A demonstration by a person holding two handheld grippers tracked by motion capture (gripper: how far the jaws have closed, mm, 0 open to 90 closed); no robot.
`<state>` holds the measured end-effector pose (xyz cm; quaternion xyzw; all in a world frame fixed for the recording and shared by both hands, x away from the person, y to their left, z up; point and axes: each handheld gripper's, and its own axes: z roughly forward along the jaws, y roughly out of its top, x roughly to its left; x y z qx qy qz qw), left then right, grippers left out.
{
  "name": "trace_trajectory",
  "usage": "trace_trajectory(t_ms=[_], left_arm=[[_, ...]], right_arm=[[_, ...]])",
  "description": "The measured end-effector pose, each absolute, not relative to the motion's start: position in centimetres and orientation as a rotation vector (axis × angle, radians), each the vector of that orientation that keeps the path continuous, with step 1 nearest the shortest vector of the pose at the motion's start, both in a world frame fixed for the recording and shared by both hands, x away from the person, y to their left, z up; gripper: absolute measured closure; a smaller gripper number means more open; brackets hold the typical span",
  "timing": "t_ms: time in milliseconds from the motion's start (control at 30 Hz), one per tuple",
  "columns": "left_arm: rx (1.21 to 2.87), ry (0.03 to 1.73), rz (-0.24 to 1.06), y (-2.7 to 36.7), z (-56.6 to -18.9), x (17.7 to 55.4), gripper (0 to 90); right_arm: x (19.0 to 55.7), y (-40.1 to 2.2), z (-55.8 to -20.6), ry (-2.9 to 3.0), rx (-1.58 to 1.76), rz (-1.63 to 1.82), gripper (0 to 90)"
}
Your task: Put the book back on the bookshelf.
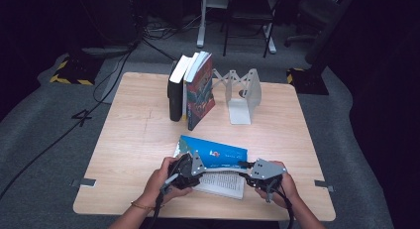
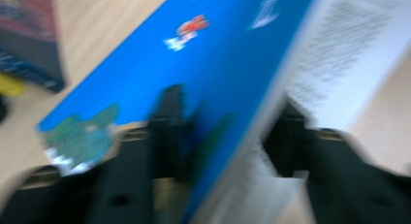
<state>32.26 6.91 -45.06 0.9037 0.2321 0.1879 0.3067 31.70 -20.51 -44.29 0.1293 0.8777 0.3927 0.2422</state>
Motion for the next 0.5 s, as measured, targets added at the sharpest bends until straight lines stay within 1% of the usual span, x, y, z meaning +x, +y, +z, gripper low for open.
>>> trace_trajectory(t_ms=[33, 133, 167, 200, 233, 267, 300, 333, 400, 500], left_arm=[[2.391, 0.614, 0.497, 6.9, -45.1, 32.3, 62.9], [2.381, 0.618, 0.447, 7.5, -45.3, 32.9, 63.4], [2.379, 0.613, 0.446, 7.6, -45.3, 33.0, 63.6], [2.379, 0.613, 0.446, 7.6, -45.3, 33.0, 63.6], [2.372, 0.613, 0.442, 7.7, -45.4, 33.1, 63.7], [2.372, 0.607, 0.439, 7.7, -45.4, 33.1, 63.7], [2.370, 0.604, 0.435, 7.8, -45.3, 33.1, 63.9], [2.370, 0.604, 0.435, 7.8, -45.3, 33.1, 63.9], [2.358, 0.604, 0.441, 7.8, -45.2, 33.2, 63.4], [2.373, 0.631, 0.468, 7.4, -45.1, 33.1, 61.1]], right_arm=[[31.8, -20.5, -44.4, 2.399, 0.358, 1.085, 67.7], [32.3, -21.0, -45.0, 2.397, 0.384, 1.130, 57.3], [32.7, -21.3, -45.4, 2.391, 0.411, 1.111, 55.2], [32.7, -21.3, -45.4, 2.391, 0.411, 1.111, 55.2], [33.5, -22.2, -46.1, 2.404, 0.449, 1.098, 61.5], [33.5, -22.2, -46.1, 2.404, 0.449, 1.098, 61.5], [33.7, -22.9, -46.3, 2.396, 0.437, 1.124, 67.4], [33.7, -22.9, -46.3, 2.396, 0.437, 1.124, 67.4], [33.6, -23.1, -45.8, 2.375, 0.442, 1.123, 71.9], [33.5, -22.7, -45.4, 2.353, 0.449, 1.094, 72.4]])
